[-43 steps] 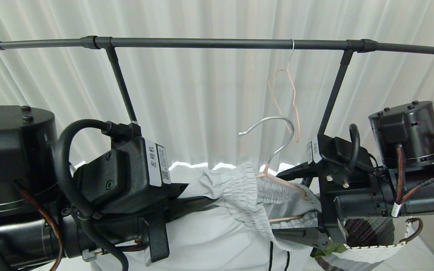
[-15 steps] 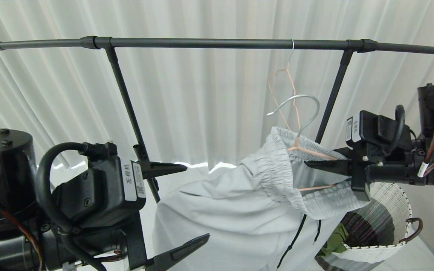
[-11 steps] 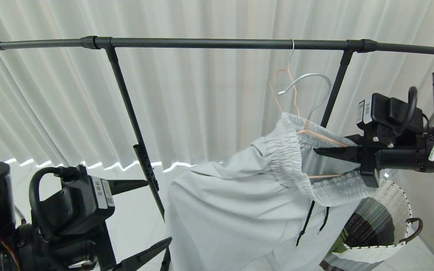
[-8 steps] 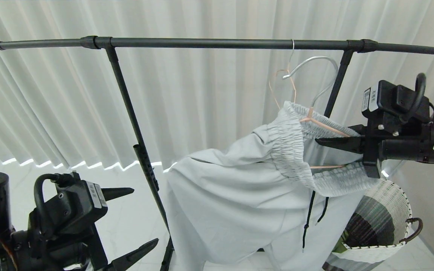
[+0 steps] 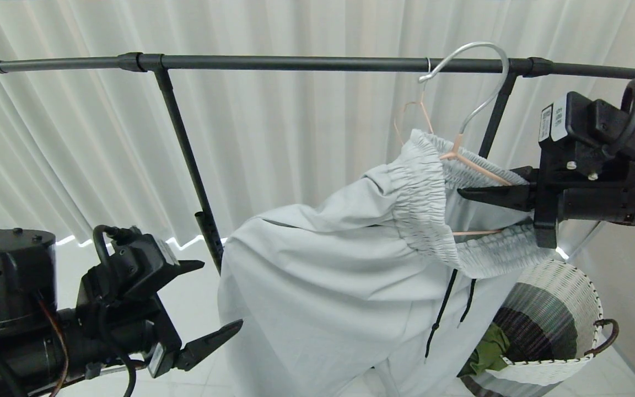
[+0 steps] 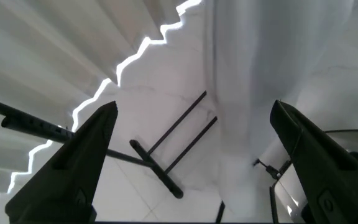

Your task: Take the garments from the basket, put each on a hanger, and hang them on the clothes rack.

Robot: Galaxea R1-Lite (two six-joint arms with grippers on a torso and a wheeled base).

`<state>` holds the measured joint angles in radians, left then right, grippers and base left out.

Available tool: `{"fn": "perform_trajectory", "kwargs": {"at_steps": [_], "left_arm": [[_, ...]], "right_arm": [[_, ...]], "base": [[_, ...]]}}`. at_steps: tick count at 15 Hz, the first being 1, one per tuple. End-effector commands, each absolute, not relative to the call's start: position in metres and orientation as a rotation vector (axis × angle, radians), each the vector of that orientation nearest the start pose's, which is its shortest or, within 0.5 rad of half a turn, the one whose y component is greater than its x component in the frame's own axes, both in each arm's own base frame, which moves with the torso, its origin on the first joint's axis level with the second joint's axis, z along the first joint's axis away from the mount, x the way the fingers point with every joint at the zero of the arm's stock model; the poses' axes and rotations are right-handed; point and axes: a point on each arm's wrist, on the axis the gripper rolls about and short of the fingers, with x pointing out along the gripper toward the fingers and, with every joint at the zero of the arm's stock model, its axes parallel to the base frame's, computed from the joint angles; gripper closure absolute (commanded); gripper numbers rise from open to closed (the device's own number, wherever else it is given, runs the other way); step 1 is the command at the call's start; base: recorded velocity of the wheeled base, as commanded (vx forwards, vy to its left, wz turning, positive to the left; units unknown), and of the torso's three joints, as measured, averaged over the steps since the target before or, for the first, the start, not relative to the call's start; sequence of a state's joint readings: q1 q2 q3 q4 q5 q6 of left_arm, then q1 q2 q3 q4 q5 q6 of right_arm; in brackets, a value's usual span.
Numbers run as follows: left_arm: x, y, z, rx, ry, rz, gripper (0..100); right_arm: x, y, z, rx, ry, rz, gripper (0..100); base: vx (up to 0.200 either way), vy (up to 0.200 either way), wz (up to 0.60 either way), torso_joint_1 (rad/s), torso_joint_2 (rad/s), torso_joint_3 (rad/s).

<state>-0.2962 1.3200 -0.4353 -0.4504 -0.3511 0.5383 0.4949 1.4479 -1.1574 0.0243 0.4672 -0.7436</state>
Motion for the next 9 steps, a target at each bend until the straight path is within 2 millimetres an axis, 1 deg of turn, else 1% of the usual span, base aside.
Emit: {"fn": "perform_trajectory", "kwargs": {"at_steps": [1, 4, 5, 9], "left_arm": [[0.187, -0.0651, 0.1581, 0.498, 0.273, -0.743, 0], [0.1885, -0.0656, 0.1574, 0.498, 0.274, -0.743, 0], [0.1885, -0.0656, 0.1574, 0.498, 0.274, -0.743, 100], [0.1888, -0.0654, 0.1571, 0.496, 0.277, -0.742, 100]], "right_arm": [[0.2123, 0.1267, 0.295, -0.683, -0.053, 1.029, 100], [0.2124, 0.1268, 0.2978, -0.683, -0.055, 1.029, 100], [0.2124, 0.1268, 0.2991, -0.683, -0.06, 1.027, 100], [0.2132, 0.1272, 0.3035, -0.679, -0.071, 1.02, 100]], "base": [[0.0, 0.0, 0.0, 0.0, 0.0, 0.0], [0.0, 0.0, 0.0, 0.0, 0.0, 0.0], [0.0, 0.0, 0.0, 0.0, 0.0, 0.0], [0.0, 0.0, 0.0, 0.0, 0.0, 0.0]]}}
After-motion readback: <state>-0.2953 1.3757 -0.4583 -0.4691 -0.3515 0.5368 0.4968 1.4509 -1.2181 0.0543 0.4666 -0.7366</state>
